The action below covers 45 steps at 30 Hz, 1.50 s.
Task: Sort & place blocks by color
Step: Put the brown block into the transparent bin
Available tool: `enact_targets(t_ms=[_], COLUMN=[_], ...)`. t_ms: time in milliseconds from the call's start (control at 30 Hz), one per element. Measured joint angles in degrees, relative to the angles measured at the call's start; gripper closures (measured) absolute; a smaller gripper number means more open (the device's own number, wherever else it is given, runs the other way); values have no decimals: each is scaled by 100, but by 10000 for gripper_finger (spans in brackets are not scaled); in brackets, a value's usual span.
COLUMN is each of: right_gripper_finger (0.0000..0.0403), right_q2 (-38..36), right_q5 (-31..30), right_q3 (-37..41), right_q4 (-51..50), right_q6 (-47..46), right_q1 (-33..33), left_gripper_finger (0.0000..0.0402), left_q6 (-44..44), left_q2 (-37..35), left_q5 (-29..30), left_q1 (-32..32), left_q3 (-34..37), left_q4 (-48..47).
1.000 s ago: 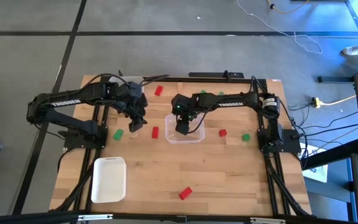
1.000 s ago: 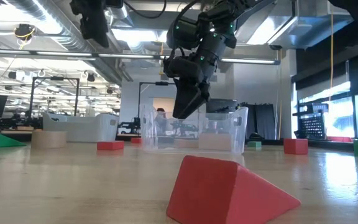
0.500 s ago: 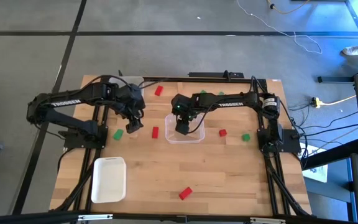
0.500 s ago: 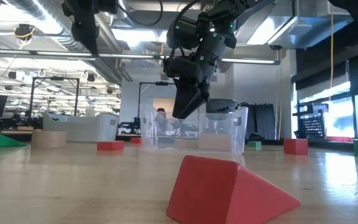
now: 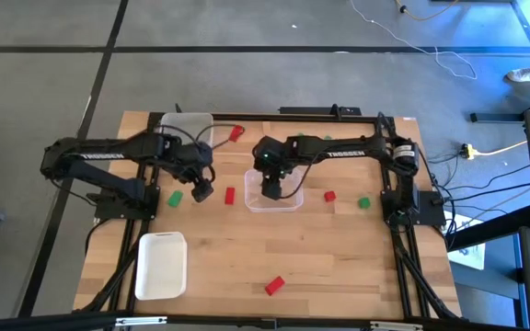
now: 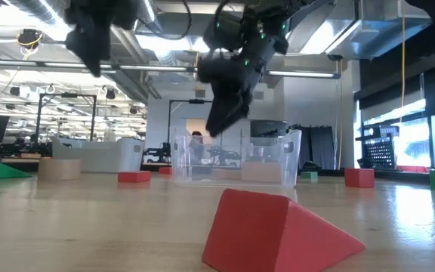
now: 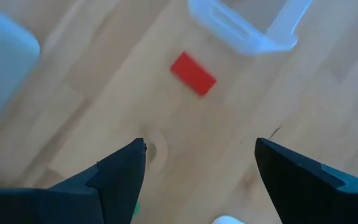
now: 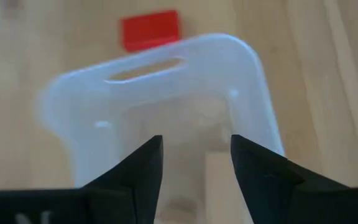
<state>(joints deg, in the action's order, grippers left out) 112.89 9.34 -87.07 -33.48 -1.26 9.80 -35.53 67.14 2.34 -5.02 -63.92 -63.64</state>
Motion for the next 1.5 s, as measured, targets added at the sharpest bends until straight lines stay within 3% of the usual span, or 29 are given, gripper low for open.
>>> enact_targets(t_ms=[200,567,833,1100,1500], right_gripper_finger=[214,214,214,215,215], right_q2=[-577,-1624,-1819,-1810,-1808], right_q5=[37,-70,-38,642,684], right_q3=[-2,-11,-11,-11,-11], right_q4=[193,716,717,402,409], right_q6=[439,640,645,917,925], right_q1=[-183,-189,-189,-191,-189], left_gripper_finger=[110,111,111,111,111], left_q6=[-725,-791,-790,-834,-997], left_q2=[7,45,41,41,28], left_q5=[4,28,-108,4,13], left_q1=[68,66,129,147,147], left_q3=[973,2257,2702,3150,3828], left_q4=[323,1562,2482,2728,3497])
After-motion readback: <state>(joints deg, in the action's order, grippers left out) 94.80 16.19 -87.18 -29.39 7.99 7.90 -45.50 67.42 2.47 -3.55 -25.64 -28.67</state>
